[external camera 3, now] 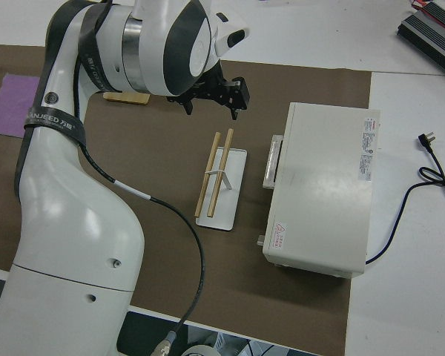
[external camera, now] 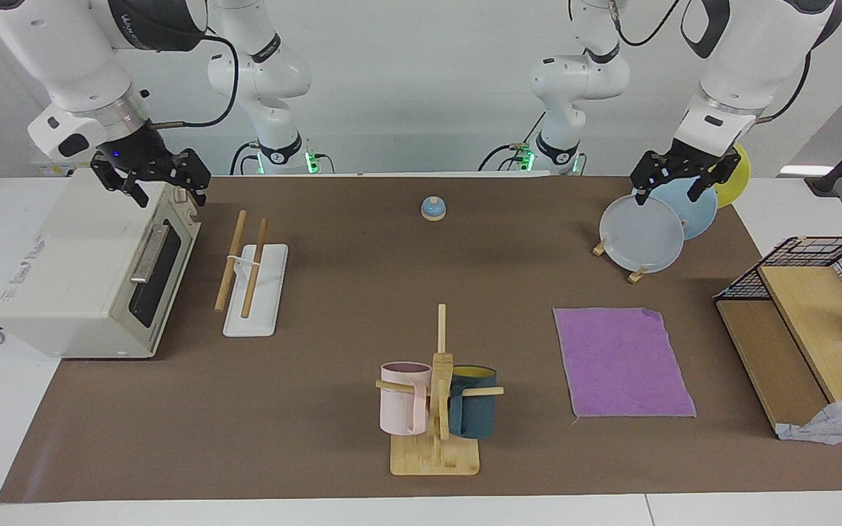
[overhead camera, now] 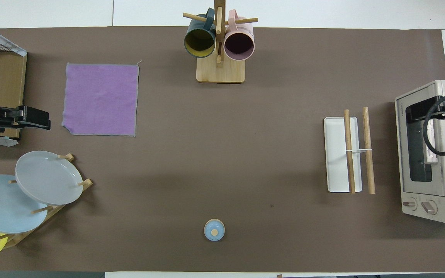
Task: Fold towel and hang on rack
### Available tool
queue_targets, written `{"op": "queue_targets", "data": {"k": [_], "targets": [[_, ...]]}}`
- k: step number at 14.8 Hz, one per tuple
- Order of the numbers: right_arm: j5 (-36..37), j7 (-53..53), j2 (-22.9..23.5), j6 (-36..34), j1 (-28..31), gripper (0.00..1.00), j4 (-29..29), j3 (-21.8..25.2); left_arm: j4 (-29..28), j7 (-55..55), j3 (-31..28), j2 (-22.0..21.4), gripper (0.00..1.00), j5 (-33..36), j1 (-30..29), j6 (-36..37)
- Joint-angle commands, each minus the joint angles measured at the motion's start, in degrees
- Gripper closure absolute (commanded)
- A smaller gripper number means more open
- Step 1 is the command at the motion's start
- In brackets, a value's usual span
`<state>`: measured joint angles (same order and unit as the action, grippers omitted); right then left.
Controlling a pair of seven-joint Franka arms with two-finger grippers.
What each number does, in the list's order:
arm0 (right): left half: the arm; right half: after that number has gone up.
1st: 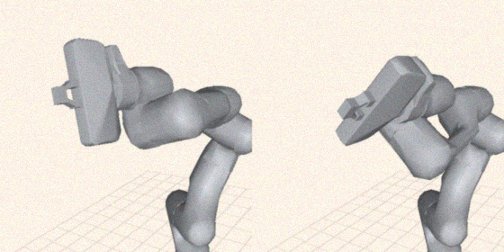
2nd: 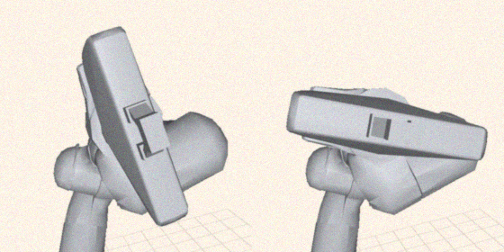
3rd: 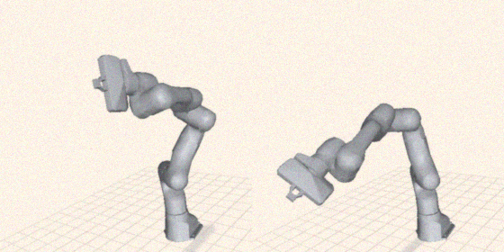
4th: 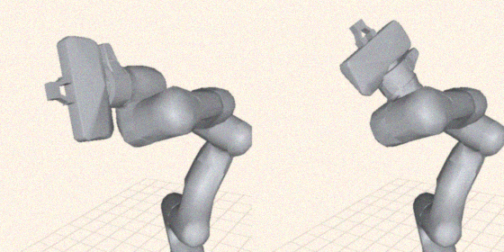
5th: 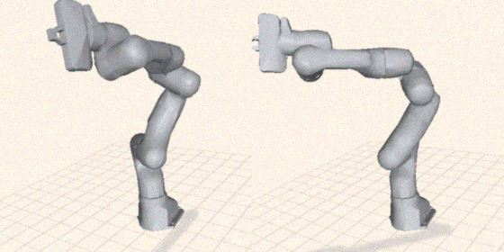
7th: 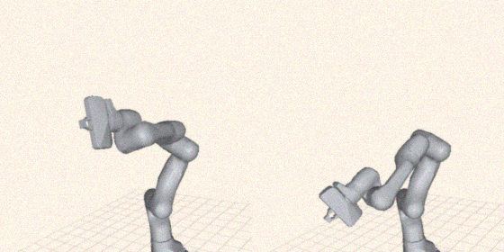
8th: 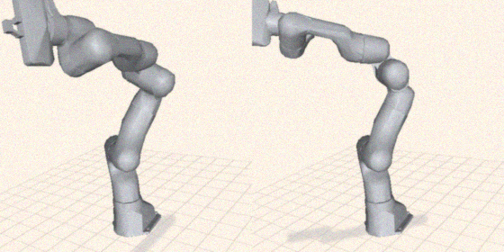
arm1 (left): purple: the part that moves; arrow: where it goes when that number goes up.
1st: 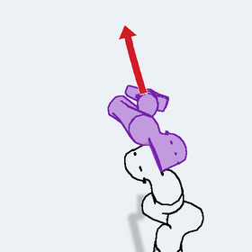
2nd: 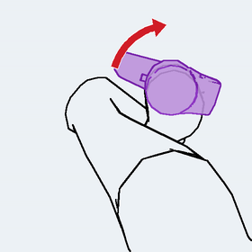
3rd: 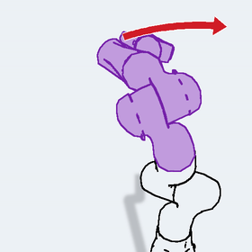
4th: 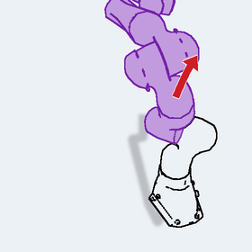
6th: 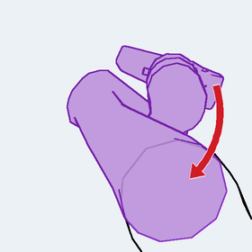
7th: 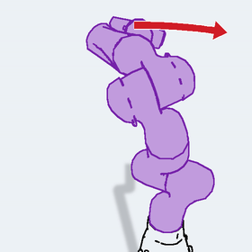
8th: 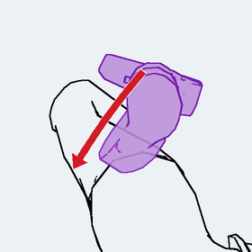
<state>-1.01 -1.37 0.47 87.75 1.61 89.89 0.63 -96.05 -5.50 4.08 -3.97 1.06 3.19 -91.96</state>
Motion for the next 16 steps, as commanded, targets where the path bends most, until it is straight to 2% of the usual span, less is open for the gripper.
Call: {"op": "queue_targets", "data": {"k": [1,12,16], "targets": [[0.0,-0.5,-0.9,0.3,0.1,0.0,0.7,-0.4,-0.9,0.5,0.0,-1.2,0.0,0.5,0.0,1.3],[-0.8,-0.4,-1.2,-0.3,-0.2,0.0,1.3,-0.6,-0.9,0.0,0.0,-1.3,0.0,0.5,-0.4,1.1],[-0.9,-0.2,-1.7,-2.0,-0.3,0.0,2.0,-0.5,-1.4,-0.2,0.2,-2.4,0.0,0.5,0.6,4.9]]}}
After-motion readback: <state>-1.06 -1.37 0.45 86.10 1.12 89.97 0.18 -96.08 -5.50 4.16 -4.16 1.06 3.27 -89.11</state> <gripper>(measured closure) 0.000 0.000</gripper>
